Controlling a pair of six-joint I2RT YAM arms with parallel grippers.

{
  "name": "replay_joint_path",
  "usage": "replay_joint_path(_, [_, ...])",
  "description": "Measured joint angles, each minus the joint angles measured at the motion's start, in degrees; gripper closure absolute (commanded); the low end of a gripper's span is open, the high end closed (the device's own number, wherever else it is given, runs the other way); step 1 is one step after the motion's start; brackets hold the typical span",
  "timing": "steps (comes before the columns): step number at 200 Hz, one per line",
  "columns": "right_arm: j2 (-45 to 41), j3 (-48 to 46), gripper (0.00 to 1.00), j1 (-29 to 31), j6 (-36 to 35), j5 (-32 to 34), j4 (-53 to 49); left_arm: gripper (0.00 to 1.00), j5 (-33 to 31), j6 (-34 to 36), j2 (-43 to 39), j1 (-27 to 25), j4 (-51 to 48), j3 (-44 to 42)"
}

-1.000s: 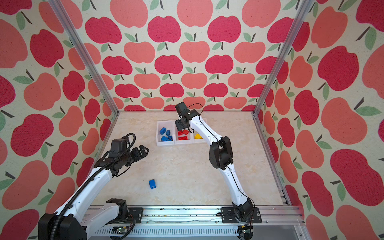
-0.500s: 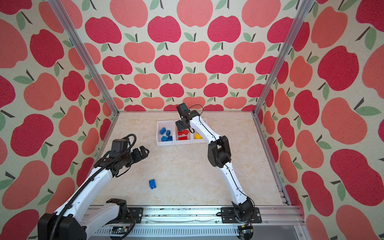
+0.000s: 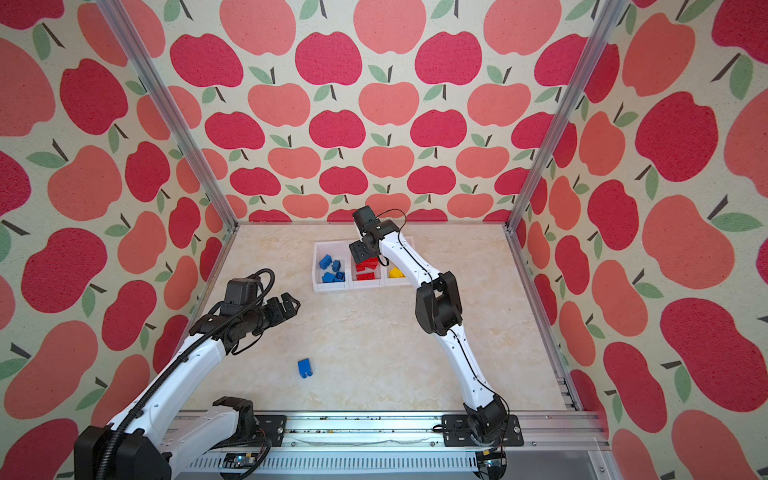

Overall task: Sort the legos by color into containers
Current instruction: 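Open the right gripper to drop the red brick into the red compartment, then lower the left gripper onto the loose blue brick and grasp it while the right withdraws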

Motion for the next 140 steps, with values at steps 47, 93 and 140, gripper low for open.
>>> replay_joint_path(47, [-5.7,-5.68,0.15,1.6,0.02,-0.63,-0.42,0.01,-1.42,-0.59,0.0,-1.14,-1.31,0.11])
replay_joint_path(93, [-16.83,-19.08,0.14,3.43,0.07,-1.27,1.14,0.01,-3.34,-1.9,-0.11,-3.56,-3.37,0.2])
replay_joint_path(140, [-27.87,-34.95,0.1,4.66,1.46,-2.19,4.68,0.0,-6.88,-3.91,-1.25,-7.82,-7.32,1.05])
